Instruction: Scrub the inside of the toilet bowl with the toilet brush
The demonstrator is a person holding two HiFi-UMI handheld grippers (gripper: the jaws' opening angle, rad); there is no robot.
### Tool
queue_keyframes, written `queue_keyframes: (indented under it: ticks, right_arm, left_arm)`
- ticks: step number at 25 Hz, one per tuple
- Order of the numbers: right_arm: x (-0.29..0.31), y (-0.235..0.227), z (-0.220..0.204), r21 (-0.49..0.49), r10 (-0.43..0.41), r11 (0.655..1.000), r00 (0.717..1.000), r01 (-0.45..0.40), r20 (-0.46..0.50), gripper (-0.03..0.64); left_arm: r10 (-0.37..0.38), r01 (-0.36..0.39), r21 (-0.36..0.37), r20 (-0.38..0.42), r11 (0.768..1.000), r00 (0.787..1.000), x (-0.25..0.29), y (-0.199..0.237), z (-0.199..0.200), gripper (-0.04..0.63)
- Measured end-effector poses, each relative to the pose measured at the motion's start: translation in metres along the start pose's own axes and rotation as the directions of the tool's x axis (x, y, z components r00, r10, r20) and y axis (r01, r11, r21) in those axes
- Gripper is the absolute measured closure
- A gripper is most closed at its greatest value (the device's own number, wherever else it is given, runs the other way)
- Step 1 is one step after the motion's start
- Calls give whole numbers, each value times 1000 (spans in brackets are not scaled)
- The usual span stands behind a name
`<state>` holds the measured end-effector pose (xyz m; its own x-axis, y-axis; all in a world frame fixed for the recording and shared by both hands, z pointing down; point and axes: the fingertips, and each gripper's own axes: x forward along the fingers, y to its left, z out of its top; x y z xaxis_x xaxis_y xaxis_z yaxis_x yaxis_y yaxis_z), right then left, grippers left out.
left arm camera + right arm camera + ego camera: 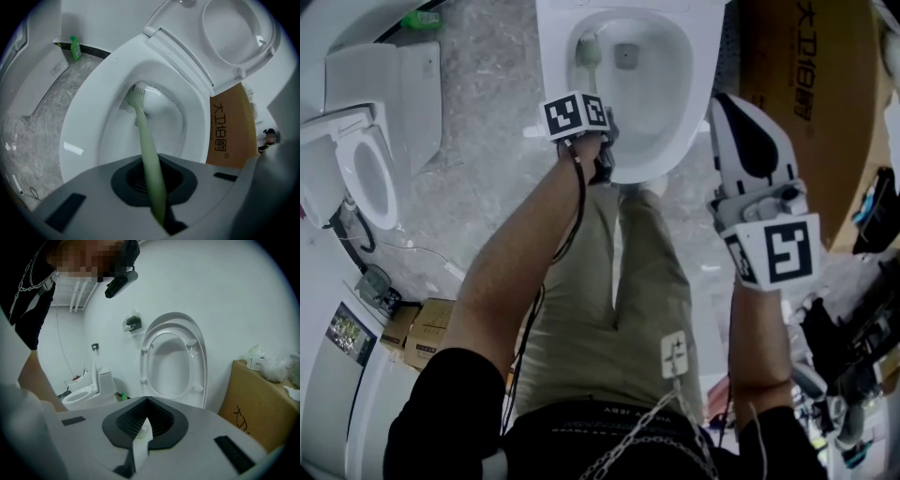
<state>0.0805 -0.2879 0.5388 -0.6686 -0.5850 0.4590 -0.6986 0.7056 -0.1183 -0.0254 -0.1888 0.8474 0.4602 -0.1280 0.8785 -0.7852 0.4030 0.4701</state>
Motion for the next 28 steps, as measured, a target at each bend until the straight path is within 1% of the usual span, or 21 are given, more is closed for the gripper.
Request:
queue_keyframes:
  ticks: [8, 14, 17, 24, 28]
  right_arm:
    - [-3, -8, -1, 11, -23, 1000, 1000, 23, 9, 626]
    - [-5, -4, 2, 7, -24, 1000, 1000, 24, 12, 626]
    - [-8, -4, -2, 9, -28, 1000, 1000, 28, 2, 626]
    - [-16, -9, -8, 22, -45, 999, 999, 45, -7, 626]
    - [-20, -10, -8, 28, -52, 998, 999, 51, 8, 626]
  left_arm:
    - [-8, 9, 53, -19, 999, 1000, 9, -13, 11, 594]
    - [-4, 8, 112, -41, 994, 999, 18, -24, 12, 594]
    - [-12, 20, 141, -56, 990, 998, 23, -29, 10, 594]
    - [-18, 45, 238, -113, 970, 993, 34, -46, 7, 594]
    - [-37, 84, 283, -167, 955, 985, 40, -59, -3, 594]
